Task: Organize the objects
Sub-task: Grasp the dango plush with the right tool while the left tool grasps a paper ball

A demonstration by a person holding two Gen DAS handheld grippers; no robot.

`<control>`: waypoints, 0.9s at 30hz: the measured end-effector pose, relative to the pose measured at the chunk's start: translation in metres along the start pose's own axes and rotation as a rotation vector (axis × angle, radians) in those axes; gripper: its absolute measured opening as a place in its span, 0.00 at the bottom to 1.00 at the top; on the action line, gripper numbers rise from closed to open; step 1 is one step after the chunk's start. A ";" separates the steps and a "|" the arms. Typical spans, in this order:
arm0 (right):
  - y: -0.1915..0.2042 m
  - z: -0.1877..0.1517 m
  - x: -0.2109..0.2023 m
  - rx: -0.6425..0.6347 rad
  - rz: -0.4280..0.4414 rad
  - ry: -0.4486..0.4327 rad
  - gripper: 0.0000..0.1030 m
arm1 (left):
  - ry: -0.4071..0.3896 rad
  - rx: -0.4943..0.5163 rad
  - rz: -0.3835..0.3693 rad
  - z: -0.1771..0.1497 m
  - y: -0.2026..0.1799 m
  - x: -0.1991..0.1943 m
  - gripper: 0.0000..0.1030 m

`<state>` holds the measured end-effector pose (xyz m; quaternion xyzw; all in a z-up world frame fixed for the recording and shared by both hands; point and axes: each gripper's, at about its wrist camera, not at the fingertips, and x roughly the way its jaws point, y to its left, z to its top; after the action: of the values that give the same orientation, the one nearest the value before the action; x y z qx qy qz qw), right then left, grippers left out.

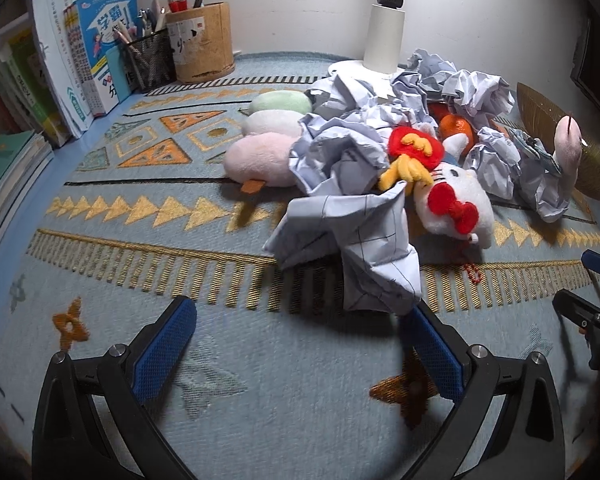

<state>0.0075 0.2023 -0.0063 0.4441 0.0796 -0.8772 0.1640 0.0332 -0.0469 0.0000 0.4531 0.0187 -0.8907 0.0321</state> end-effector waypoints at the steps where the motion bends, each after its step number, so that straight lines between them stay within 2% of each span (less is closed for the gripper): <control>1: -0.002 0.001 -0.001 0.009 0.007 -0.004 1.00 | 0.002 -0.009 -0.006 0.000 0.005 0.000 1.00; 3: -0.007 0.000 -0.006 0.056 0.072 -0.032 1.00 | -0.004 -0.025 -0.042 -0.003 0.011 -0.005 1.00; 5: -0.014 -0.002 -0.012 0.123 0.183 -0.070 1.00 | -0.015 -0.043 -0.091 -0.004 0.017 -0.009 1.00; 7: -0.016 -0.002 -0.015 0.150 0.233 -0.090 1.00 | -0.032 -0.068 -0.125 -0.006 0.017 -0.015 1.00; 9: -0.015 0.000 -0.024 0.128 0.203 -0.137 1.00 | -0.042 -0.065 -0.181 -0.004 0.013 -0.018 1.00; 11: -0.017 0.005 -0.036 0.102 0.136 -0.193 1.00 | -0.070 -0.039 -0.200 0.000 0.004 -0.021 1.00; 13: -0.020 0.015 -0.044 0.075 0.085 -0.234 1.00 | -0.087 -0.005 -0.173 0.005 -0.007 -0.021 1.00; 16: -0.028 0.030 -0.048 0.027 0.036 -0.316 1.00 | -0.075 -0.014 -0.150 0.014 -0.014 -0.012 1.00; 19: -0.027 0.048 -0.033 -0.035 -0.033 -0.328 1.00 | -0.074 -0.059 -0.199 0.018 -0.011 -0.004 0.99; 21: -0.031 0.057 -0.022 -0.037 -0.041 -0.312 1.00 | -0.067 -0.065 -0.209 0.018 -0.011 0.003 0.98; 22: -0.035 0.058 -0.018 -0.027 -0.016 -0.314 1.00 | -0.056 -0.058 -0.206 0.019 -0.013 0.007 0.88; 23: -0.039 0.059 -0.014 -0.013 0.012 -0.317 0.91 | -0.082 -0.055 -0.182 0.021 -0.015 0.004 0.69; 24: -0.044 0.060 -0.010 0.005 0.052 -0.319 0.63 | -0.108 -0.056 -0.187 0.022 -0.015 0.000 0.35; 25: -0.047 0.061 -0.008 0.020 0.093 -0.305 0.60 | -0.119 -0.060 -0.199 0.022 -0.016 -0.001 0.28; 27: -0.052 0.058 -0.013 0.042 0.094 -0.335 0.60 | -0.121 -0.054 -0.176 0.024 -0.020 -0.001 0.28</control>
<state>-0.0475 0.2366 0.0385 0.2984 0.0121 -0.9317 0.2066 0.0134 -0.0280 0.0148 0.3942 0.0804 -0.9149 -0.0329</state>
